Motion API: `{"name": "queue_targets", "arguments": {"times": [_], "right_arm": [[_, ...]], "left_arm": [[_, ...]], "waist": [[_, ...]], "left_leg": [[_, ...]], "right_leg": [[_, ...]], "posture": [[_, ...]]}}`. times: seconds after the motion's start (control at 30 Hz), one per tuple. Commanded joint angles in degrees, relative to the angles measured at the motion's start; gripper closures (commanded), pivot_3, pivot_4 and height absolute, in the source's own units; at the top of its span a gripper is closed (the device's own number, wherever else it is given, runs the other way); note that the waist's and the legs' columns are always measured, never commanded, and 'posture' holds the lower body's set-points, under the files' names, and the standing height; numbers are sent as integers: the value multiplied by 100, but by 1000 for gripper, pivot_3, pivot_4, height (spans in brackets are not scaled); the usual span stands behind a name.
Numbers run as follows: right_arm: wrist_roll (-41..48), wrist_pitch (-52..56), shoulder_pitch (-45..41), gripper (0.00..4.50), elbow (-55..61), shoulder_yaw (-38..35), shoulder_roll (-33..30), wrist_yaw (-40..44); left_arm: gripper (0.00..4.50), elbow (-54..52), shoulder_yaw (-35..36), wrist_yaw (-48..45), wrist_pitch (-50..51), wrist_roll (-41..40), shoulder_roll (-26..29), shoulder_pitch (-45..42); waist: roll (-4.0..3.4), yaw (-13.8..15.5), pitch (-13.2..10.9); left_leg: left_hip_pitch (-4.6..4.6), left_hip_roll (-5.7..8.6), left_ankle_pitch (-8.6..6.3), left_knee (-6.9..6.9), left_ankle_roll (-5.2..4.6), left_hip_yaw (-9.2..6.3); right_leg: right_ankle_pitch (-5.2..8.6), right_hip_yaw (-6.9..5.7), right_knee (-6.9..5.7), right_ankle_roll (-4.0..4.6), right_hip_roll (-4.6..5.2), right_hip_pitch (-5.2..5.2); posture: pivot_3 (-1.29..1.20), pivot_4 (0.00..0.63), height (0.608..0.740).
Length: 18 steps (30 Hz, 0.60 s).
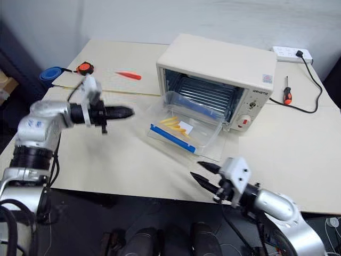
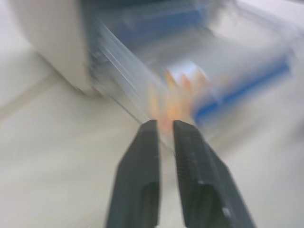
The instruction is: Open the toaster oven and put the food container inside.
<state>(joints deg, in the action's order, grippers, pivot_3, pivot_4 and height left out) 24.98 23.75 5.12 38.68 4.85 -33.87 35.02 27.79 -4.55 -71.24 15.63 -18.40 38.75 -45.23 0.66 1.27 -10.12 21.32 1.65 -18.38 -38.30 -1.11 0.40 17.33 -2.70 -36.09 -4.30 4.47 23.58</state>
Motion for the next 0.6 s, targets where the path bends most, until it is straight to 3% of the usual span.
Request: {"name": "queue_targets", "arguments": {"times": [0.03, 0.07, 0.3, 0.47, 0.6], "right_arm": [[-670, -231, -552, 4261, -663, 419, 349, -317], [-832, -291, -738, 4447, -914, 462, 432, -378], [-1191, -372, -1624, 4447, -1853, 173, 553, -482], [-1411, -645, -2123, 4447, -2588, -33, 557, -473], [-1535, -834, -2520, 4447, -3133, -139, 669, -595]], "left_arm": [[4500, -189, -18, -82, -322, -77, -501, 24], [4500, -210, -36, 11, -375, -61, -712, 27], [4500, 495, 14, 977, -831, 374, -1676, -307], [4500, 1340, 515, 2125, -1324, 357, -2280, -794], [4500, 1445, 618, 2423, -1453, 382, -2597, -810]], "waist": [[2, 50, 1], [2, 67, 1], [2, -5, 1], [3, -4, 0], [3, -20, 1]], "left_leg": [[5, 3, -6, -7, -11, -4], [12, 7, -9, -15, -18, -7], [40, 24, -49, -78, -70, -1], [40, 23, -48, -80, -69, 3], [40, 22, -48, -77, -69, 7]], "right_leg": [[-1, -2, 2, -2, 3, -2], [-2, -4, 0, -3, 7, 0], [-14, 0, -33, -25, 10, 4], [-15, -1, -39, -27, 7, 7], [-15, 0, -41, -27, 7, 11]], "posture": [[0, 150, 740], [0, 150, 740], [0, 150, 740], [0, 150, 740], [0, 150, 740]]}}
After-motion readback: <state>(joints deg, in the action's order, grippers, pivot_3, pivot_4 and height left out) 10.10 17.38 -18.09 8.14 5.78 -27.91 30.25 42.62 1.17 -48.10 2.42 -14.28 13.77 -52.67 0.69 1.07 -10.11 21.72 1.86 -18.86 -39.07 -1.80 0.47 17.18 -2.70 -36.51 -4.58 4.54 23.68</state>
